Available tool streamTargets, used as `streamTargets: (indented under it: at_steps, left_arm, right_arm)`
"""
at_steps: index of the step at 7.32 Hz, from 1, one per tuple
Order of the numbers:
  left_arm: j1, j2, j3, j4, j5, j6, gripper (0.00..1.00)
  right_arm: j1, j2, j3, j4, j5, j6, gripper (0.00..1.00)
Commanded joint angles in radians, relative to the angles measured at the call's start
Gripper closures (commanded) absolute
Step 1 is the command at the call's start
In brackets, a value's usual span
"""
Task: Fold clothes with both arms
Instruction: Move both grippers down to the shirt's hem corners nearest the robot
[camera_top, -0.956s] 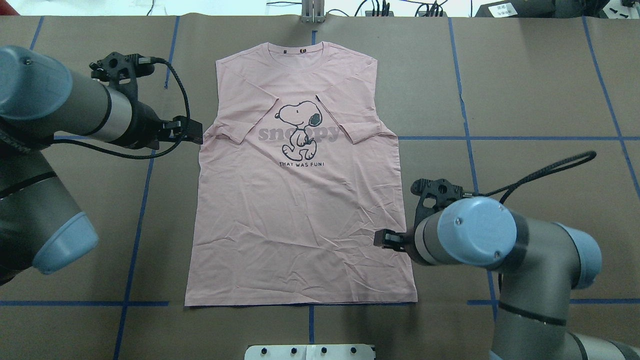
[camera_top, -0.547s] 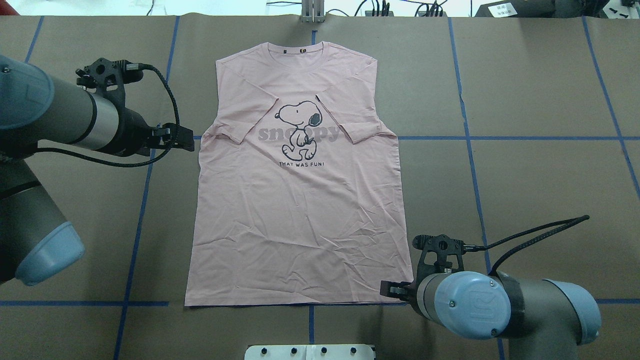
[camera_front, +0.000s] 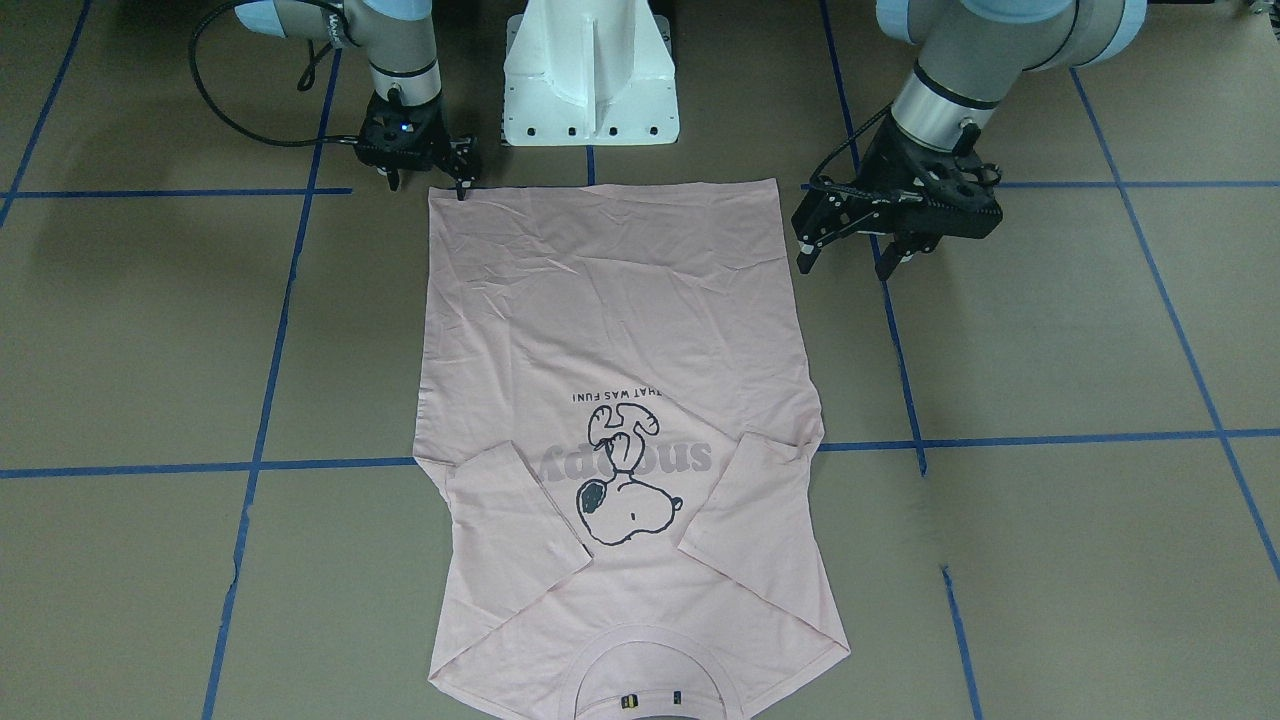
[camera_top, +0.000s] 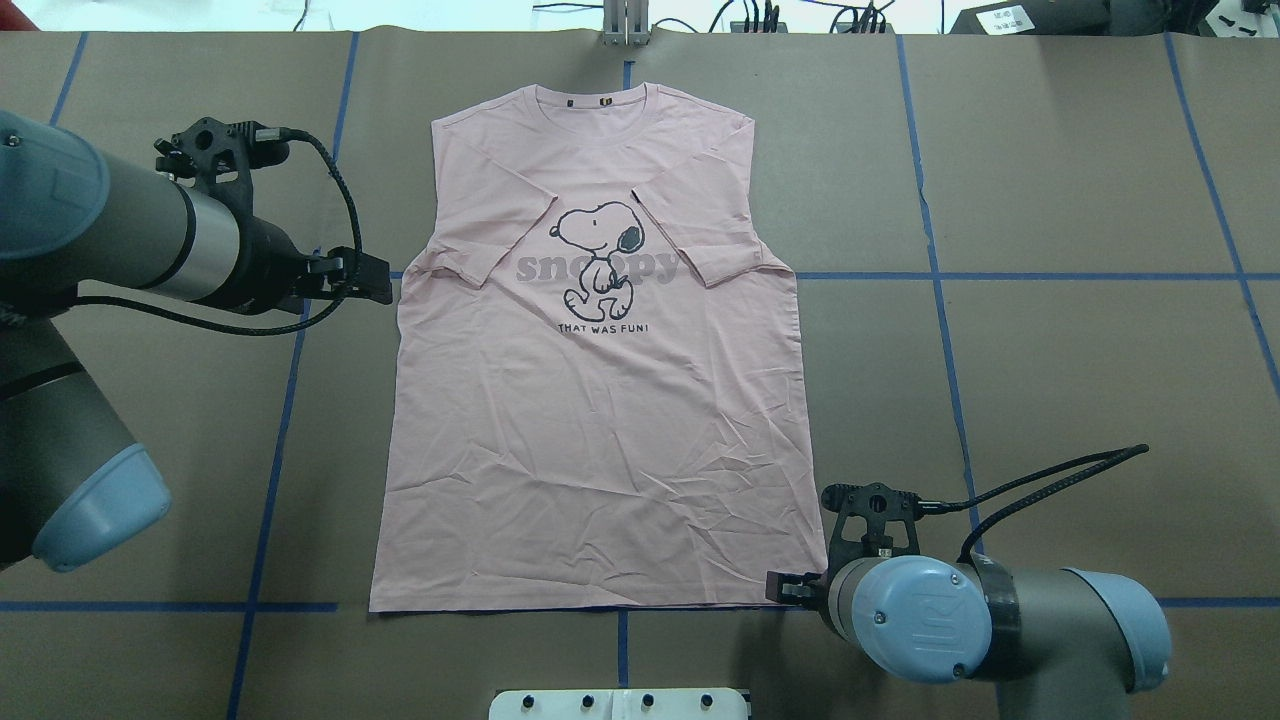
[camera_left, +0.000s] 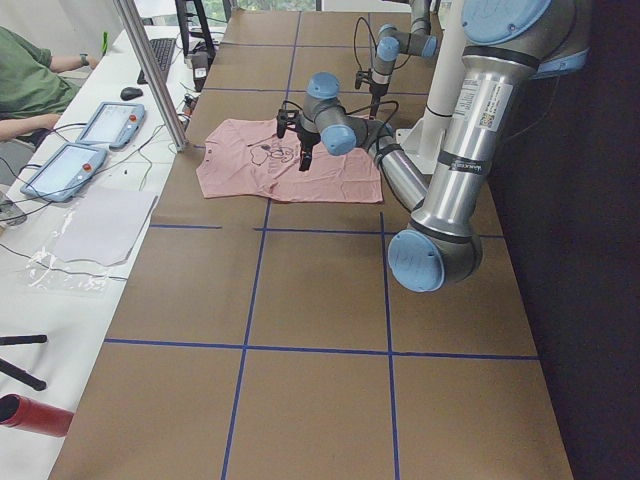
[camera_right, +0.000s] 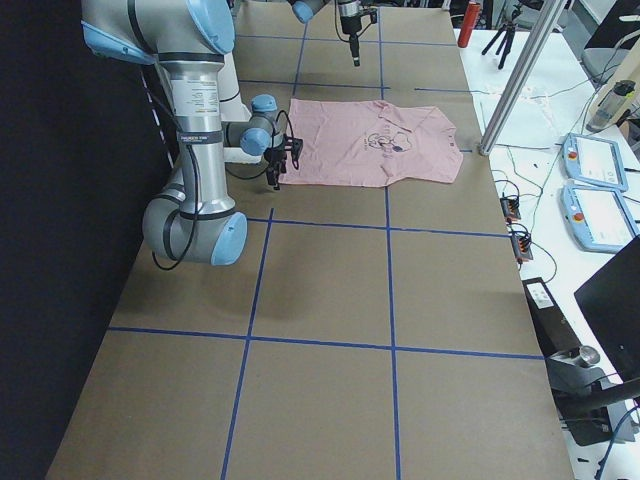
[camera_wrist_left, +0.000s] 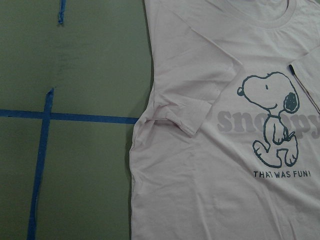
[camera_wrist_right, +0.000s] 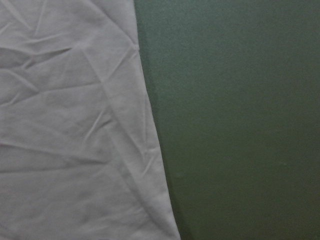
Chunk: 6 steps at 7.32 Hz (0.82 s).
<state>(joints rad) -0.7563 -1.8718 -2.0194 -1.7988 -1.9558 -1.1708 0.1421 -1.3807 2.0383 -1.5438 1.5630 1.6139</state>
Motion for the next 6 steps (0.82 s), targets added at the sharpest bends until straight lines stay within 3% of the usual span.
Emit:
streamTargets:
  at_steps: [1,2,6]
  left_arm:
    - [0.000,0.002,-0.001,-0.001,0.000,0.000,0.00]
    - [0.000,0.003,-0.001,-0.001,0.000,0.002,0.00]
    - [0.000,-0.006,0.001,-0.001,-0.003,0.002,0.00]
  right_arm:
    - [0.005,0.002,-0.006,0.001,0.003,0.000,0.11]
    - [0.005,0.002,-0.006,0.001,0.005,0.000,0.26]
    - [0.005,0.003,0.000,0.001,0.015,0.000,1.00]
